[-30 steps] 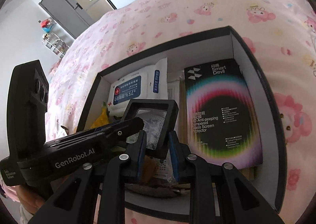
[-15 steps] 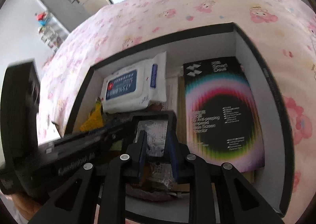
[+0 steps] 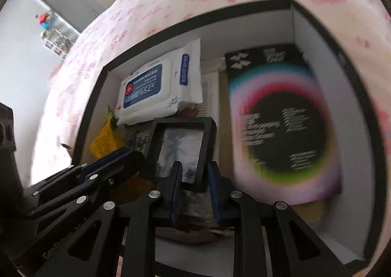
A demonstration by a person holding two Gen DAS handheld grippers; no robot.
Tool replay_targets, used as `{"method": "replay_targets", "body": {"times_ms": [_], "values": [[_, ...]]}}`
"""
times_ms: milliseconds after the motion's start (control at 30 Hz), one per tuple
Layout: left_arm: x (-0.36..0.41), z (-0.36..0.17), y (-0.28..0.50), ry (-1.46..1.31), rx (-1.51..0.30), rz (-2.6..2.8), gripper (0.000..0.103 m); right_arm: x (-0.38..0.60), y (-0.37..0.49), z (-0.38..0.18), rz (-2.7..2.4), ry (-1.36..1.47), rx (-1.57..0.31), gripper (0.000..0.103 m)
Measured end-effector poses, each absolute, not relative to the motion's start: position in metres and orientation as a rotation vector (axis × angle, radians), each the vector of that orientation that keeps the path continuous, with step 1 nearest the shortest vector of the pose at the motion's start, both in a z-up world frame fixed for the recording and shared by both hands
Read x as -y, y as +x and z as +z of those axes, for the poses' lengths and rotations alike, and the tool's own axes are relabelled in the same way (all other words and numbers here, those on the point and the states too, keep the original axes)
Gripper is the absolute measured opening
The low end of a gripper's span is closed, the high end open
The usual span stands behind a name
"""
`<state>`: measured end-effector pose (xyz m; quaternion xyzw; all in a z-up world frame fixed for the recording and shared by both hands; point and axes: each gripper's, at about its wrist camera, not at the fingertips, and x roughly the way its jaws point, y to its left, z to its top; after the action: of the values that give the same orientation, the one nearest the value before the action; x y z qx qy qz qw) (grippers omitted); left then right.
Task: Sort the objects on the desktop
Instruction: 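Lower the black frame into the box and open the left gripper, then withdraw the left tool from the box toward the white envelope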
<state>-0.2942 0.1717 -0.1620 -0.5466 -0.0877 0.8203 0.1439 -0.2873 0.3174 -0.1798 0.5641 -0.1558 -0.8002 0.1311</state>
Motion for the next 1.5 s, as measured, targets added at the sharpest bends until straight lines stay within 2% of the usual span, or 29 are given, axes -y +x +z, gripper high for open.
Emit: {"method": "replay_targets", "body": {"times_ms": [400, 567, 733, 1033, 1133, 1500], "values": [[-0.156, -0.151, -0.284, -1.542, 0.316, 2.379, 0.016, -0.302, -0.265, -0.15, -2.488, 1.523, 0.279, 0.02], [-0.145, -0.13, -0.265, -1.492, 0.298, 2.431, 0.016, -0.293, -0.246, -0.123, -2.537, 1.414, 0.254, 0.02], [-0.131, -0.109, -0.236, -1.444, 0.292, 2.459, 0.016, -0.267, -0.222, -0.097, -2.592, 1.261, 0.154, 0.02], [-0.117, -0.096, -0.159, -1.404, 0.134, 2.544, 0.015, -0.252, -0.153, -0.094, -2.565, 1.131, 0.265, 0.02], [-0.111, -0.095, -0.135, -1.412, 0.066, 2.569, 0.015, -0.246, -0.135, -0.101, -2.525, 1.165, 0.333, 0.02], [-0.067, -0.079, -0.07, -1.393, 0.026, 2.676, 0.015, -0.196, -0.083, -0.091, -2.447, 1.176, 0.258, 0.02]]}}
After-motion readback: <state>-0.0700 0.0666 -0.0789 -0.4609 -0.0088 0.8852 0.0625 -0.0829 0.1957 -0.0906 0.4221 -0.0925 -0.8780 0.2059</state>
